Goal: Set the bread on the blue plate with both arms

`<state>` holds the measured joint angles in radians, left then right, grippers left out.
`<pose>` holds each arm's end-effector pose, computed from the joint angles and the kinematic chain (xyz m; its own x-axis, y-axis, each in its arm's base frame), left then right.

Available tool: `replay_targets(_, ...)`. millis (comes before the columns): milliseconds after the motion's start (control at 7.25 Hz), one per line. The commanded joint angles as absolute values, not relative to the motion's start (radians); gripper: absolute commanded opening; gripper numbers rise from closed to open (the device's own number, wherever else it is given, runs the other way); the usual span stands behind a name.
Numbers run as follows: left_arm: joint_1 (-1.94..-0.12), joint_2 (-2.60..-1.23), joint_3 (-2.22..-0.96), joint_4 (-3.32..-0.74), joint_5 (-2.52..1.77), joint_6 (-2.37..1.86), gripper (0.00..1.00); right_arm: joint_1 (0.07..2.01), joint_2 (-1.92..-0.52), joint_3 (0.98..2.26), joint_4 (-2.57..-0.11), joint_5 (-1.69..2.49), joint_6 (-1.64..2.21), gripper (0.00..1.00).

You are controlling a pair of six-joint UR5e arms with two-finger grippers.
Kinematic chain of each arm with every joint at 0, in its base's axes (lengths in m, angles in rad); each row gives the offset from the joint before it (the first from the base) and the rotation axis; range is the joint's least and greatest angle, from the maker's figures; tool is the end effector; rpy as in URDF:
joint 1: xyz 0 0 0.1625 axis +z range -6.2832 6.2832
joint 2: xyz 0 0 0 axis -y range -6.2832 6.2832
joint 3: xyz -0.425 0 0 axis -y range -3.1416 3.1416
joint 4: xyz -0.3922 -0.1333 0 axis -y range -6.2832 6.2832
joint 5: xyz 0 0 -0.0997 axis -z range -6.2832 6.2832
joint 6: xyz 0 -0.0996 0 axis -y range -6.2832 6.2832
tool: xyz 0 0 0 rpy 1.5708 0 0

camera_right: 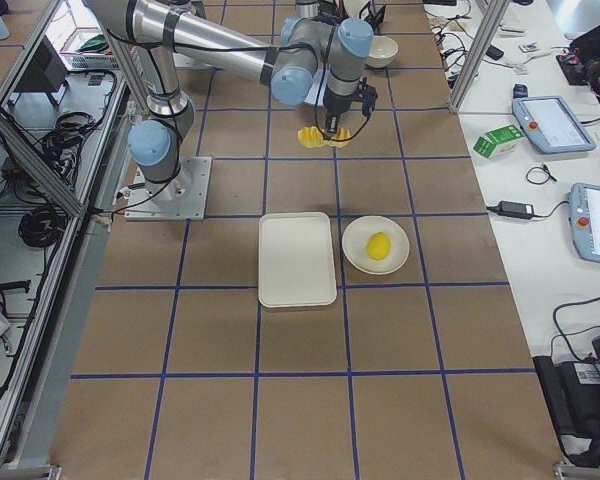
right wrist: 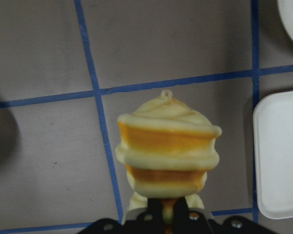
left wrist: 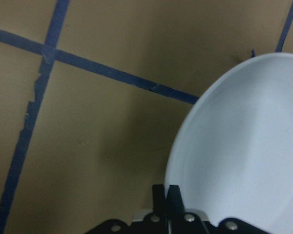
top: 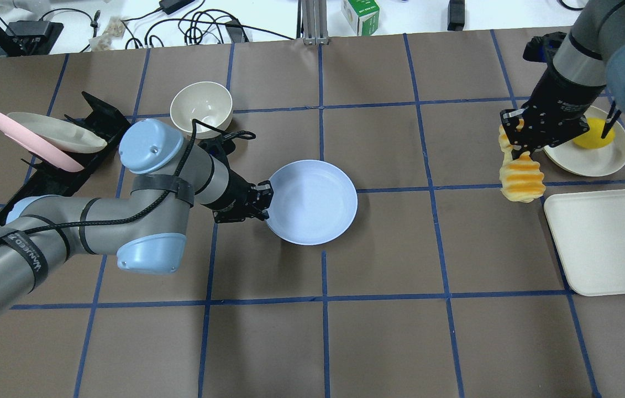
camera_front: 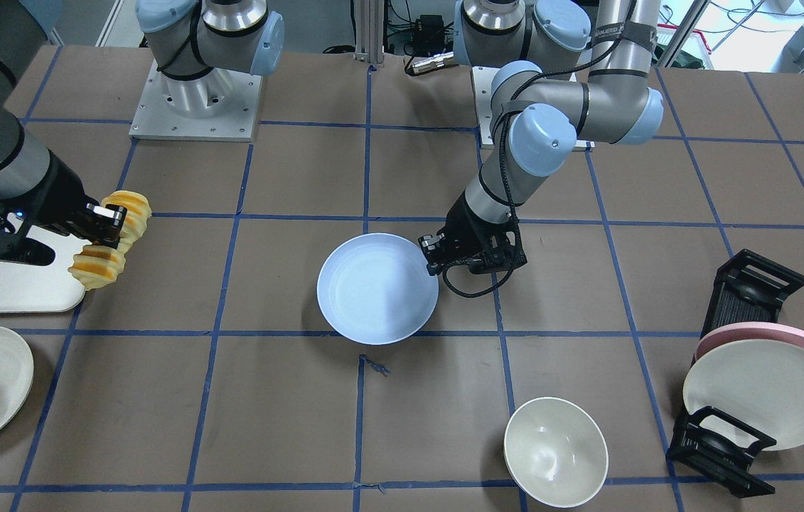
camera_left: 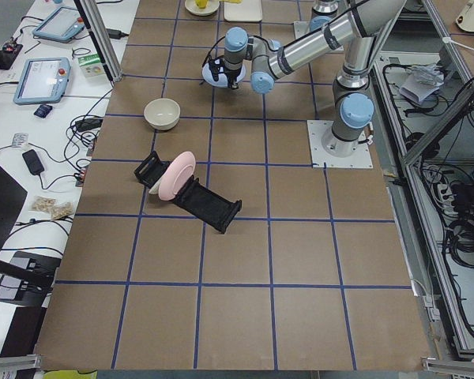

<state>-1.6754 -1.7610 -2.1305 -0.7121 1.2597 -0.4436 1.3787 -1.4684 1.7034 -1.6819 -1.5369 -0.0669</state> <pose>-0.2127 -0.4570 0.2291 -0.8966 -0.3047 0.3214 -0.3111 0.9498 0.0325 0.0365 -0.5282 0.3829 -0.9907 0.1294 -0.0418 0.1235 0.9849 0.1211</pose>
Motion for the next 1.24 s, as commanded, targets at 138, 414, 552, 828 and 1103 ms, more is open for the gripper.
replay_targets(138,-1.703,-1.815,-2.111,-0.638,1.259,-0.454,0.99,1.532,-1.441,1.706,-1.698,-1.497,0.069,0.00)
replay_targets(414,-1.680,-1.792,-1.960,-0.776,1.269,-0.416,1.00,1.642,-1.411,1.709,-1.748,-1.474,0.119,0.00)
replay_targets(552,-1.625,-1.769,-1.815,-0.999,1.291,-0.288,1.00,1.716,-1.379,1.713,-1.825,-1.456,0.183,0.00)
replay_targets(828,-1.560,-1.729,-1.567,-1.445,1.442,-0.058,1.00,1.855,-1.289,1.715,-1.955,-1.456,0.228,0.00)
replay_targets(1103,-1.530,-1.668,-1.496,-1.610,1.558,0.030,1.00,1.963,-1.182,1.717,-2.077,-1.459,0.351,0.00)
